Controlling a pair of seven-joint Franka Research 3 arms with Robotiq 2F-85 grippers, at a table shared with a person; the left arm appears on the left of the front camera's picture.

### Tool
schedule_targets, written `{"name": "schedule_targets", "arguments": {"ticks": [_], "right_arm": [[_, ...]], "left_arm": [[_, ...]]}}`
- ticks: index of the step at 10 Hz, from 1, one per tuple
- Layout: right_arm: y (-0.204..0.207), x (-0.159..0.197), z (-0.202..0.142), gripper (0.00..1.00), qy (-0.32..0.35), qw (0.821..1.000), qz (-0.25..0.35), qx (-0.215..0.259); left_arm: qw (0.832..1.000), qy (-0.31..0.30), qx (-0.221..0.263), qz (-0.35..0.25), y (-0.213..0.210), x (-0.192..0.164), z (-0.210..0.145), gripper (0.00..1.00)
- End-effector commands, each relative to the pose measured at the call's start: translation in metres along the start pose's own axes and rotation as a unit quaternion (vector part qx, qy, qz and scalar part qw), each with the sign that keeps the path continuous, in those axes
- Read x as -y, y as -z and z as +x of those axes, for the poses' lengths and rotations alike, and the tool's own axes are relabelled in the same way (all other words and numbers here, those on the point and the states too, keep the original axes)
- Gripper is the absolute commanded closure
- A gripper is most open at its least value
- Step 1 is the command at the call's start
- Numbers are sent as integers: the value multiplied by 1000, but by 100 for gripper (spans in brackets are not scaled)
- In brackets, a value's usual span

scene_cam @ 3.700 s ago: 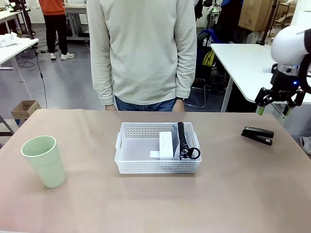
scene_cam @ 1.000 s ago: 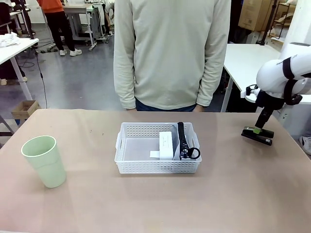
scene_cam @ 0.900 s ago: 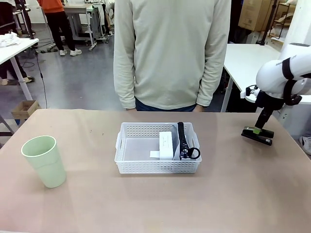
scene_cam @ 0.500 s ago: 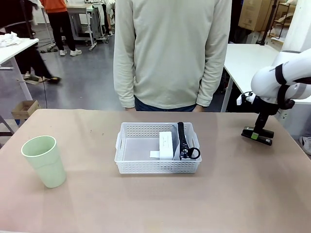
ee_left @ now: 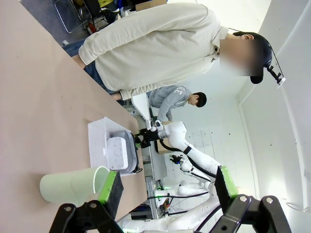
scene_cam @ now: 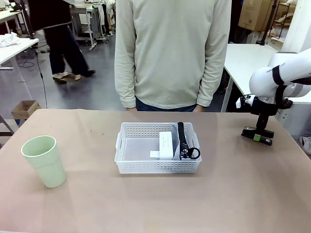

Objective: Efficiently arrange items inside the basket to fit them all.
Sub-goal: Pick up the Stapler and place it inside the Organizing basket.

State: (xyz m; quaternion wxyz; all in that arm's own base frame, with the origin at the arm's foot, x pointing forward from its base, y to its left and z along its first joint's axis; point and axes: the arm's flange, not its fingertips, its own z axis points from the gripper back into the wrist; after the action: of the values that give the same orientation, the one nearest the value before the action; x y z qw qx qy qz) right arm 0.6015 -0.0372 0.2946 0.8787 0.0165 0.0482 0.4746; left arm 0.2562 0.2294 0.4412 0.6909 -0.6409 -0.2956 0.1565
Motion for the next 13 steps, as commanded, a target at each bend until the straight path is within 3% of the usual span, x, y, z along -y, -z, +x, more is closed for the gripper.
{"name": "schedule_targets", "arguments": {"ticks": [1,2,3,4,5,11,13], "right_arm": [[-1,7,0,56,-6,1000,-9,-22],[-1,6,0,56,-7,1000,-9,-23],[-1,6,0,100,-8,1000,-10,-22],[-1,5,0,58,-12,1000,-10,-23],[-1,5,-1,100,-17,1000,-10,-22],[-11,-4,-6,100,-12,1000,-9,-10],[-47,-34,-16,100,24,998,16,55]], "left_arm": [[1000,8,-4,-5,-1,1,-1,0],[1000,8,-4,-5,-1,1,-1,0],[1000,8,-4,-5,-1,1,-1,0],[1000,8,-4,-5,-1,1,-1,0],[1000,8,-4,-5,-1,1,-1,0],[1000,8,-4,-5,-1,1,-1,0],[1000,8,-4,-5,-1,1,-1,0]]}}
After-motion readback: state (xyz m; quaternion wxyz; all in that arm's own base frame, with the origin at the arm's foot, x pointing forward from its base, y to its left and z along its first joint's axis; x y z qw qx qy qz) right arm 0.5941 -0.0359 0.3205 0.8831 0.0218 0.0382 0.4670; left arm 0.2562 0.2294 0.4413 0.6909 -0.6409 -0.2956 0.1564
